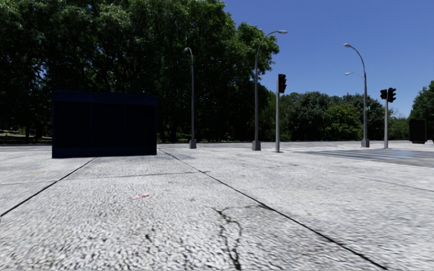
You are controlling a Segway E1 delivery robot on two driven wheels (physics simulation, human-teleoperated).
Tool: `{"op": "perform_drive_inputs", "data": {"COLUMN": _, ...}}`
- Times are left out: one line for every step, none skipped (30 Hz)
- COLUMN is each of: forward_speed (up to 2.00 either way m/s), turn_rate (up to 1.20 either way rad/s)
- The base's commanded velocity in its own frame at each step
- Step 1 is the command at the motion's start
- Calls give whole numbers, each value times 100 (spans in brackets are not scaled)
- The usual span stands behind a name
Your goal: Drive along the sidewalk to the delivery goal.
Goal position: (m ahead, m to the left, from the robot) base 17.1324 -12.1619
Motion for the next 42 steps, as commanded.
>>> {"op": "perform_drive_inputs", "data": {"forward_speed": 200, "turn_rate": 0}}
{"op": "perform_drive_inputs", "data": {"forward_speed": 200, "turn_rate": 0}}
{"op": "perform_drive_inputs", "data": {"forward_speed": 200, "turn_rate": 0}}
{"op": "perform_drive_inputs", "data": {"forward_speed": 200, "turn_rate": 0}}
{"op": "perform_drive_inputs", "data": {"forward_speed": 200, "turn_rate": 0}}
{"op": "perform_drive_inputs", "data": {"forward_speed": 200, "turn_rate": 0}}
{"op": "perform_drive_inputs", "data": {"forward_speed": 200, "turn_rate": 0}}
{"op": "perform_drive_inputs", "data": {"forward_speed": 200, "turn_rate": 0}}
{"op": "perform_drive_inputs", "data": {"forward_speed": 200, "turn_rate": 0}}
{"op": "perform_drive_inputs", "data": {"forward_speed": 200, "turn_rate": 0}}
{"op": "perform_drive_inputs", "data": {"forward_speed": 200, "turn_rate": 0}}
{"op": "perform_drive_inputs", "data": {"forward_speed": 200, "turn_rate": 0}}
{"op": "perform_drive_inputs", "data": {"forward_speed": 200, "turn_rate": 0}}
{"op": "perform_drive_inputs", "data": {"forward_speed": 200, "turn_rate": 0}}
{"op": "perform_drive_inputs", "data": {"forward_speed": 200, "turn_rate": 0}}
{"op": "perform_drive_inputs", "data": {"forward_speed": 200, "turn_rate": 0}}
{"op": "perform_drive_inputs", "data": {"forward_speed": 200, "turn_rate": 0}}
{"op": "perform_drive_inputs", "data": {"forward_speed": 200, "turn_rate": 0}}
{"op": "perform_drive_inputs", "data": {"forward_speed": 200, "turn_rate": 0}}
{"op": "perform_drive_inputs", "data": {"forward_speed": 200, "turn_rate": -1}}
{"op": "perform_drive_inputs", "data": {"forward_speed": 200, "turn_rate": -12}}
{"op": "perform_drive_inputs", "data": {"forward_speed": 200, "turn_rate": -12}}
{"op": "perform_drive_inputs", "data": {"forward_speed": 200, "turn_rate": -17}}
{"op": "perform_drive_inputs", "data": {"forward_speed": 200, "turn_rate": -24}}
{"op": "perform_drive_inputs", "data": {"forward_speed": 200, "turn_rate": -28}}
{"op": "perform_drive_inputs", "data": {"forward_speed": 200, "turn_rate": -28}}
{"op": "perform_drive_inputs", "data": {"forward_speed": 200, "turn_rate": -30}}
{"op": "perform_drive_inputs", "data": {"forward_speed": 200, "turn_rate": -30}}
{"op": "perform_drive_inputs", "data": {"forward_speed": 200, "turn_rate": -31}}
{"op": "perform_drive_inputs", "data": {"forward_speed": 200, "turn_rate": -31}}
{"op": "perform_drive_inputs", "data": {"forward_speed": 200, "turn_rate": -33}}
{"op": "perform_drive_inputs", "data": {"forward_speed": 200, "turn_rate": -36}}
{"op": "perform_drive_inputs", "data": {"forward_speed": 200, "turn_rate": -38}}
{"op": "perform_drive_inputs", "data": {"forward_speed": 200, "turn_rate": -44}}
{"op": "perform_drive_inputs", "data": {"forward_speed": 200, "turn_rate": -44}}
{"op": "perform_drive_inputs", "data": {"forward_speed": 200, "turn_rate": -48}}
{"op": "perform_drive_inputs", "data": {"forward_speed": 200, "turn_rate": -49}}
{"op": "perform_drive_inputs", "data": {"forward_speed": 200, "turn_rate": -49}}
{"op": "perform_drive_inputs", "data": {"forward_speed": 200, "turn_rate": -49}}
{"op": "perform_drive_inputs", "data": {"forward_speed": 200, "turn_rate": -50}}
{"op": "perform_drive_inputs", "data": {"forward_speed": 200, "turn_rate": -50}}
{"op": "perform_drive_inputs", "data": {"forward_speed": 200, "turn_rate": -50}}
